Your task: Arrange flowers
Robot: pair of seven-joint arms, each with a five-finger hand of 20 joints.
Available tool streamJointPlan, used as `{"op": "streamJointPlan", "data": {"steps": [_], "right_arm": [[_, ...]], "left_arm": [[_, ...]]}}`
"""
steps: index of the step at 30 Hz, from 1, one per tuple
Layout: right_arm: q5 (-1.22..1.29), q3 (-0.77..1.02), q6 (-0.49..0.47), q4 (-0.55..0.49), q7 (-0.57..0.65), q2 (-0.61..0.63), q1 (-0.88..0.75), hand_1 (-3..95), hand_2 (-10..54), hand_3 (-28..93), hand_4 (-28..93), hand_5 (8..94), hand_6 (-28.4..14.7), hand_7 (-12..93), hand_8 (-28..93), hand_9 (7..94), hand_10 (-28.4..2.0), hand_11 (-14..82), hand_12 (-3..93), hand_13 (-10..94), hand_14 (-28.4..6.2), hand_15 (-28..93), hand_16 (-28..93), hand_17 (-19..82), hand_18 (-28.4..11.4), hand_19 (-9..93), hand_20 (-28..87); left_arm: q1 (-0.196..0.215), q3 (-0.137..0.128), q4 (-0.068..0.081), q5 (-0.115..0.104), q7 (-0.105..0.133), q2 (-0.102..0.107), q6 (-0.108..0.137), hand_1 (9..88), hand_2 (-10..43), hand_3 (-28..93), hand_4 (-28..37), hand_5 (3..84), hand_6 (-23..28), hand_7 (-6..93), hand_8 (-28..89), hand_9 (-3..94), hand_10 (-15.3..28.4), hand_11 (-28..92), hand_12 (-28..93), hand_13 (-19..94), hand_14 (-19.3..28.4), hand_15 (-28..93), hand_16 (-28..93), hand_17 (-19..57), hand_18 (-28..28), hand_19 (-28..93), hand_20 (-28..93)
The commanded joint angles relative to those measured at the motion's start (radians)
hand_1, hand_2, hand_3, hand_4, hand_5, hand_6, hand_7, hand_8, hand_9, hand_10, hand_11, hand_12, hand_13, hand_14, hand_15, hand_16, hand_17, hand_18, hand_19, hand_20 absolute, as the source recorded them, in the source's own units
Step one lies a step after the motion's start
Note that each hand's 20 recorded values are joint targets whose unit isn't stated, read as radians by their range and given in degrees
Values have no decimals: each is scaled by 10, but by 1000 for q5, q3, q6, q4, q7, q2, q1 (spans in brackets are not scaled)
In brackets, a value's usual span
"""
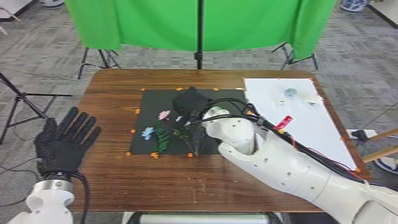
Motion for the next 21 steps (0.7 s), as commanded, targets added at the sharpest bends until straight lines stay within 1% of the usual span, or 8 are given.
{"op": "streamJointPlan", "data": {"steps": [1, 3, 7, 14, 17, 18, 19, 21], "right_arm": [[6, 28, -8, 41, -7, -20, 9, 946, -95, -283, 449, 653, 30, 406, -11, 774, -62, 68, 373, 660, -27, 346, 462, 231, -186, 609, 324], [10, 34, -17, 48, -9, -25, 10, 946, -95, -283, 444, 650, 30, 391, -13, 764, -64, 67, 363, 656, -27, 347, 459, 229, -187, 610, 322], [13, 45, -48, 22, 3, -17, -2, 946, -95, -283, 435, 647, 30, 369, -16, 741, -69, 97, 329, 649, -30, 349, 452, 225, -188, 610, 317], [116, 88, -30, -40, 58, -2, -18, 941, -95, -283, 368, 629, 29, 314, -89, 685, -99, 186, 224, 629, -39, 361, 433, 213, -194, 613, 315], [130, 121, -133, -104, 64, 6, -45, 912, -95, -283, 379, 623, 23, 297, -155, 669, -112, 196, 198, 616, -57, 380, 406, 208, -198, 612, 314], [147, 131, -149, -119, 67, 11, -51, 880, -95, -283, 452, 615, 22, 286, -158, 659, -119, 188, 194, 605, -73, 394, 369, 202, -201, 609, 314], [166, 140, -156, -170, 86, 40, -68, 864, -95, -283, 501, 607, 17, 273, -153, 651, -120, 183, 193, 599, -82, 404, 350, 199, -204, 607, 314], [177, 205, -147, -181, 95, 63, -94, 811, -95, -283, 709, 597, 14, 262, -148, 641, -122, 178, 191, 589, -99, 428, 284, 195, -207, 604, 311]], "left_arm": [[-19, 9, 26, -11, -2, -5, 1, 235, 126, 743, -283, 431, 72, 121, -89, 361, 140, 214, 101, 275, 136, 297, -54, -30, 126, 253, 121], [-29, 13, 33, -11, -3, -4, 2, 235, 126, 743, -283, 431, 72, 121, -89, 361, 141, 214, 101, 275, 137, 299, -53, -30, 126, 253, 121], [-10, 8, 20, -12, -1, -2, -3, 235, 126, 743, -283, 431, 72, 121, -89, 361, 141, 214, 101, 275, 137, 300, -54, -30, 126, 253, 121], [-4, 2, 21, -11, -11, -3, -1, 235, 126, 744, -283, 431, 72, 123, -89, 361, 140, 215, 102, 275, 137, 300, -55, -30, 126, 253, 121], [12, -5, 13, -11, -9, -6, -4, 235, 126, 744, -283, 431, 72, 123, -89, 361, 140, 214, 102, 275, 137, 300, -55, -30, 126, 253, 121], [15, -4, 12, -9, -9, -10, -6, 235, 126, 743, -283, 431, 72, 123, -89, 361, 141, 214, 101, 275, 137, 300, -55, -30, 127, 253, 122], [51, -16, -13, -10, -3, -16, -13, 235, 125, 744, -283, 431, 72, 123, -89, 361, 141, 213, 101, 275, 137, 300, -55, -30, 127, 253, 122], [16, 3, 7, -5, -16, -20, -14, 235, 125, 744, -283, 431, 72, 124, -89, 361, 140, 213, 101, 275, 137, 300, -54, -30, 127, 253, 121]]}}
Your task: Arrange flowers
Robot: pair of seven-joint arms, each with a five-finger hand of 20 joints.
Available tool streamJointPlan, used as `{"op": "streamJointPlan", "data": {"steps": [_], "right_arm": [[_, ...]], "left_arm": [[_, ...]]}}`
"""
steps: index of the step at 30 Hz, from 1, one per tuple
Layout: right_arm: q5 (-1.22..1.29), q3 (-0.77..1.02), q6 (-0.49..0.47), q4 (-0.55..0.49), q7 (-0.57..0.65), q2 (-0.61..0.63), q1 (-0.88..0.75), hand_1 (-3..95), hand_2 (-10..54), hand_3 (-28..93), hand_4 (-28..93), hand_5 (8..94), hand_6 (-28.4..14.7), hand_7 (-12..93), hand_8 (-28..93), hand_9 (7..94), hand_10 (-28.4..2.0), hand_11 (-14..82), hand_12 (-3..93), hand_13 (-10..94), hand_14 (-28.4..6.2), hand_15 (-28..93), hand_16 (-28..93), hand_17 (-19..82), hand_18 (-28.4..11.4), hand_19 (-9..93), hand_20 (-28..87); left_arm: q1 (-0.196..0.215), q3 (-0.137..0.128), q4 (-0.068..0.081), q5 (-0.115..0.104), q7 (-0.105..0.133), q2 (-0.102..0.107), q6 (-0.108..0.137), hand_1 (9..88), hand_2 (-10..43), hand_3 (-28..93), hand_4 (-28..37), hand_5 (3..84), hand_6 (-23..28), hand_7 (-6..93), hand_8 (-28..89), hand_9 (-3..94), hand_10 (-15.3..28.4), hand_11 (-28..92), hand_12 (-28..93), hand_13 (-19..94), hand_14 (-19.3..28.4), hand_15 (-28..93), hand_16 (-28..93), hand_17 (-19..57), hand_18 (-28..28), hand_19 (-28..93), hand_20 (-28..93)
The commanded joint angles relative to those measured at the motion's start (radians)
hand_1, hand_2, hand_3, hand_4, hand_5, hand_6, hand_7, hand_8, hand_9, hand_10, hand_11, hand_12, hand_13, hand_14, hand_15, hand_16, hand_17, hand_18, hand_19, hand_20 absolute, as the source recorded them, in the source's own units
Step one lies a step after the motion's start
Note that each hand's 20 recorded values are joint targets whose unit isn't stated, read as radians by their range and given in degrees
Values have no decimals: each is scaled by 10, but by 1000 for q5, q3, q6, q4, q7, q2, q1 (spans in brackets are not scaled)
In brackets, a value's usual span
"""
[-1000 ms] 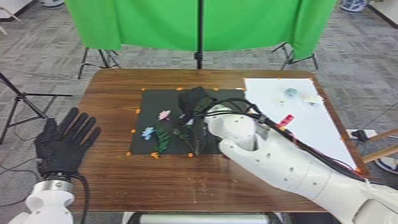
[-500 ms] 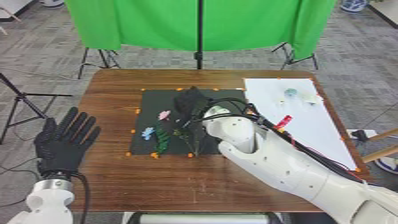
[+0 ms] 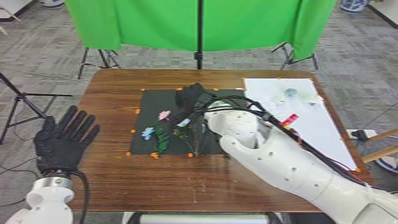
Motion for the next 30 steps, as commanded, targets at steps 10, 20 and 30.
{"op": "streamJointPlan", "data": {"steps": [10, 20, 30], "right_arm": [[106, 365, 40, -125, 186, 275, -151, 793, -95, -282, 772, 532, -8, 232, -137, 527, -145, 119, 164, 502, -128, 376, 199, 187, -203, 573, 267], [126, 464, -32, -105, 205, 393, -208, 478, -95, 867, -283, 500, -12, 236, -142, 492, -142, 108, 159, 439, -138, 330, 169, 186, -196, 534, 208], [125, 463, -93, -81, 187, 400, -244, 477, -95, 855, -279, 499, -8, 246, -145, 500, -136, 114, 162, 447, -132, 334, 172, 184, -197, 541, 217]], "left_arm": [[10, 20, -8, 1, -3, -13, -15, 235, 125, 744, -283, 431, 72, 124, -88, 361, 141, 213, 103, 276, 137, 300, -54, -29, 126, 251, 121], [32, 7, -14, -5, 13, -18, -2, 236, 125, 743, -283, 433, 72, 125, -89, 363, 142, 216, 104, 276, 137, 299, -54, -29, 126, 251, 122], [27, 11, -11, -2, 13, -20, -1, 236, 125, 744, -283, 433, 72, 127, -90, 363, 141, 216, 104, 276, 137, 300, -54, -30, 126, 252, 122]]}}
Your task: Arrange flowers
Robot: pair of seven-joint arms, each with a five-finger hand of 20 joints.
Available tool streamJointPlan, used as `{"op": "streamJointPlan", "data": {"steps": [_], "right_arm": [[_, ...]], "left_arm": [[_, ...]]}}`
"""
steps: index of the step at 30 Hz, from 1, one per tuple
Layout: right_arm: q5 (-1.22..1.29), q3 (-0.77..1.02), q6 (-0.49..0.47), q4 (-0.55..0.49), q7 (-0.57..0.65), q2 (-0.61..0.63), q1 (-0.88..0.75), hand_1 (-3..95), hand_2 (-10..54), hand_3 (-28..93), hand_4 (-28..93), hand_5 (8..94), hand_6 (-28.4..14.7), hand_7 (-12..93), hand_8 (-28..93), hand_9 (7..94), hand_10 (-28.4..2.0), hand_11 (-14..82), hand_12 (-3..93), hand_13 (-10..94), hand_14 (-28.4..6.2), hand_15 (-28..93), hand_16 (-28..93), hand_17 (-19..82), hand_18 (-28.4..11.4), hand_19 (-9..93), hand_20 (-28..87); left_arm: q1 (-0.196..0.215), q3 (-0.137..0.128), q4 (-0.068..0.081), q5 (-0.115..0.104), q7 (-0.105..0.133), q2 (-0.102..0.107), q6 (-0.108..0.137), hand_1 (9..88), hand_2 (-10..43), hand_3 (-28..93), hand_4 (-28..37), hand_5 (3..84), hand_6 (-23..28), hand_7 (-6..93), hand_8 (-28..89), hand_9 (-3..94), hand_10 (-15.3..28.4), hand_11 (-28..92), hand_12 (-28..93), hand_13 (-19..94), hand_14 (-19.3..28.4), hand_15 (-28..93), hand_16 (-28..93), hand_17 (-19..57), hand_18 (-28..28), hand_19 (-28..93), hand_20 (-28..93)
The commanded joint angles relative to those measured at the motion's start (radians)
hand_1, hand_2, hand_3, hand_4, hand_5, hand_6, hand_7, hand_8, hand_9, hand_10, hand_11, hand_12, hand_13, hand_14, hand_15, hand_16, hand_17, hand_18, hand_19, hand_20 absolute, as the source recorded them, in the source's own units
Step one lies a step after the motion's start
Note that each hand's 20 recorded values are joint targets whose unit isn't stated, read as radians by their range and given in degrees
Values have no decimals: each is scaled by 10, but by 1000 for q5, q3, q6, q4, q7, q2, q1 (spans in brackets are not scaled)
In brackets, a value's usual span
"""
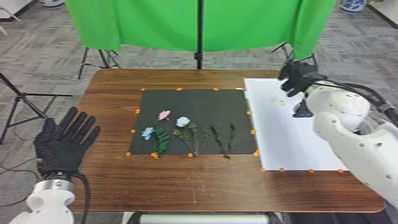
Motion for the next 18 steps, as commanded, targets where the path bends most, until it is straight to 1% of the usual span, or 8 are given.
{"op": "streamJointPlan", "data": {"steps": [1, 3, 9, 10, 11, 13, 15, 18], "right_arm": [[-11, -46, -7, 44, -6, 9, -11, 475, -95, 853, -280, 498, -7, 247, -145, 500, -136, 115, 162, 449, -131, 334, 172, 184, -197, 541, 218], [-19, -65, -14, 68, -9, 4, 1, 473, -95, 845, -281, 499, -7, 248, -146, 503, -135, 116, 163, 451, -131, 337, 173, 185, -196, 541, 218], [-19, -94, 16, 131, 17, -10, 26, 477, -95, 831, -282, 498, -5, 250, -147, 509, -129, 120, 161, 464, -122, 342, 173, 190, -195, 548, 222], [-15, -100, 32, 142, 23, -12, 31, 479, -95, 831, -282, 499, -5, 252, -147, 509, -129, 120, 160, 466, -121, 342, 172, 192, -194, 549, 223], [-13, -104, 48, 148, 34, -12, 30, 482, -95, 831, -282, 500, -5, 253, -148, 508, -126, 120, 159, 469, -120, 342, 172, 193, -193, 549, 223], [-19, -104, 70, 158, 41, -14, 28, 489, -95, 831, -283, 502, -5, 256, -149, 508, -124, 120, 158, 475, -117, 344, 172, 197, -190, 551, 223], [-10, -103, 71, 163, 51, -13, 27, 497, -95, 831, -283, 502, -4, 257, -150, 508, -124, 121, 157, 478, -115, 344, 171, 202, -188, 556, 223], [-3, -94, 65, 173, 55, -21, 17, 502, -95, 827, -283, 505, -4, 262, -153, 511, -120, 126, 156, 486, -114, 347, 170, 203, -187, 559, 223]], "left_arm": [[14, 7, 2, -3, 3, -9, 5, 236, 125, 744, -283, 433, 72, 128, -89, 363, 141, 216, 104, 276, 137, 300, -54, -30, 126, 252, 122], [11, 9, 4, -3, 3, -9, 3, 236, 125, 744, -283, 433, 72, 127, -90, 363, 141, 216, 104, 276, 137, 301, -54, -30, 126, 252, 123], [13, 10, 2, -3, 6, -7, -1, 237, 127, 742, -283, 433, 72, 127, -90, 363, 142, 216, 104, 277, 136, 301, -54, -30, 126, 251, 122], [16, 10, 0, -3, 8, -7, 0, 237, 127, 742, -283, 433, 72, 128, -90, 363, 142, 216, 105, 277, 137, 300, -54, -30, 126, 251, 122], [15, 10, 1, -3, 7, -7, -2, 237, 127, 741, -283, 433, 72, 128, -90, 364, 142, 216, 105, 277, 137, 300, -54, -29, 126, 251, 122], [20, 9, -2, -3, 7, -9, -1, 238, 128, 741, -283, 433, 71, 128, -90, 364, 142, 217, 105, 277, 137, 301, -54, -30, 126, 251, 122], [20, 9, -1, -3, 4, -10, -3, 238, 128, 741, -283, 433, 72, 129, -90, 364, 142, 217, 105, 277, 136, 301, -54, -30, 126, 252, 123], [28, 6, -5, -4, 7, -10, -3, 238, 128, 742, -283, 433, 72, 128, -90, 364, 142, 217, 104, 277, 137, 301, -54, -30, 126, 251, 123]]}}
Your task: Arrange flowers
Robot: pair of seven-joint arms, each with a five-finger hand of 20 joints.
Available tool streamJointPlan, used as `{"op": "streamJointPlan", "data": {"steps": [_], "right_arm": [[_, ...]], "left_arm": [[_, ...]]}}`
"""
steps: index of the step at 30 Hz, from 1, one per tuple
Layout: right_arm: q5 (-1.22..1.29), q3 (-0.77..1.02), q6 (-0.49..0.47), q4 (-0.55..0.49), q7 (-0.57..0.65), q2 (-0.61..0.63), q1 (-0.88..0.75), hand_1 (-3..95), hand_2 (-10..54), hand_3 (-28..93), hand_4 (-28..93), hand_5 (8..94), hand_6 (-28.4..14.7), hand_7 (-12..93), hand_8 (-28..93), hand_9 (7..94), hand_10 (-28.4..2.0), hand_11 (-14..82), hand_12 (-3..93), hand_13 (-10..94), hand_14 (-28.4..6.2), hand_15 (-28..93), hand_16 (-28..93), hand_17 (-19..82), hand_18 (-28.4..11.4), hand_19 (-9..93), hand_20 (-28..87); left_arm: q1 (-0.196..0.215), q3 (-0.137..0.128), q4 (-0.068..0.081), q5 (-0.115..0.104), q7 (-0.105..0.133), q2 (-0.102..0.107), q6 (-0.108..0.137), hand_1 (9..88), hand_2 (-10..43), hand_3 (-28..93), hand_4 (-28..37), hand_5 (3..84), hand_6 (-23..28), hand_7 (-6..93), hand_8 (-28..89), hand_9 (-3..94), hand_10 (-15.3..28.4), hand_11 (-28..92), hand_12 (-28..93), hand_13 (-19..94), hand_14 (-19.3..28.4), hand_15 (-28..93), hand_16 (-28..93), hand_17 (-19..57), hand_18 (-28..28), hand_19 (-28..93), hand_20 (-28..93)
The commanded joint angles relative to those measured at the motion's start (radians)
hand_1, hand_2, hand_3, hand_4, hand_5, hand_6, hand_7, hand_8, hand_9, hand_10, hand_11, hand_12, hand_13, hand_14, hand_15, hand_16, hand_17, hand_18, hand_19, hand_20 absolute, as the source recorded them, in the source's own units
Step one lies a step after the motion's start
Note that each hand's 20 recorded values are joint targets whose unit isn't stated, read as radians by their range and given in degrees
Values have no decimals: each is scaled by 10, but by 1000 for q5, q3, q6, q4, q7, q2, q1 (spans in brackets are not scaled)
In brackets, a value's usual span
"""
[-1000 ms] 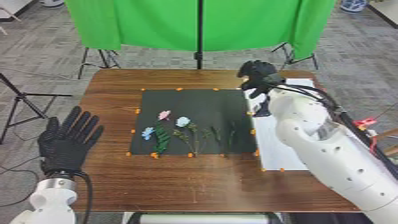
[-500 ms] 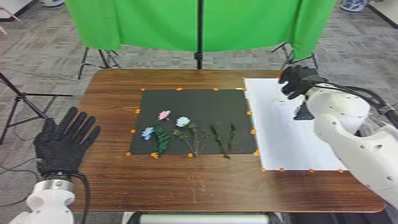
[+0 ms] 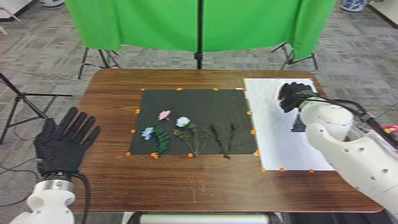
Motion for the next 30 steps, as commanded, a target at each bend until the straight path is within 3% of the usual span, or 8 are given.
{"op": "streamJointPlan", "data": {"steps": [1, 15, 22, 24, 30], "right_arm": [[5, 18, 25, 23, 33, -5, -5, 504, -95, 824, -283, 508, -4, 264, -153, 513, -120, 127, 155, 490, -114, 348, 170, 204, -187, 560, 223], [7, -8, 45, 37, 3, -34, -14, 492, -95, 813, -283, 495, 4, 275, -162, 502, -112, 120, 151, 500, -104, 349, 171, 204, -185, 569, 226], [-8, -40, 118, 53, 24, -35, -17, 518, -95, 769, -283, 601, 28, 323, -167, 654, -99, 222, 192, 575, -86, 405, 213, 212, -186, 599, 254], [-12, -47, 140, 57, 23, -33, -20, 567, -95, 687, -283, 617, 28, 369, -48, 708, -74, 171, 309, 598, -64, 374, 314, 217, -185, 597, 271], [-23, -49, 163, 52, 18, -23, -31, 624, -95, 630, -283, 640, 32, 479, 3, 782, -55, 129, 438, 640, -34, 338, 409, 227, -181, 596, 280]], "left_arm": [[25, 4, -3, -4, 1, -9, -4, 238, 128, 741, -283, 433, 72, 128, -90, 364, 142, 217, 104, 277, 137, 301, -54, -30, 126, 251, 123], [19, 5, 2, -4, -12, -9, -7, 238, 128, 743, -283, 433, 72, 129, -90, 365, 143, 219, 105, 276, 137, 301, -55, -30, 127, 252, 123], [17, 2, 4, -4, -18, -7, -7, 238, 128, 743, -283, 433, 72, 129, -91, 364, 141, 219, 104, 277, 137, 303, -55, -30, 126, 253, 122], [16, 1, 5, -2, -21, -8, -7, 238, 129, 743, -283, 433, 72, 128, -90, 365, 142, 219, 104, 277, 137, 303, -55, -31, 126, 253, 122], [26, -5, 5, -3, -21, -10, -8, 239, 129, 742, -283, 433, 72, 129, -90, 365, 141, 218, 104, 277, 137, 305, -55, -30, 126, 253, 122]]}}
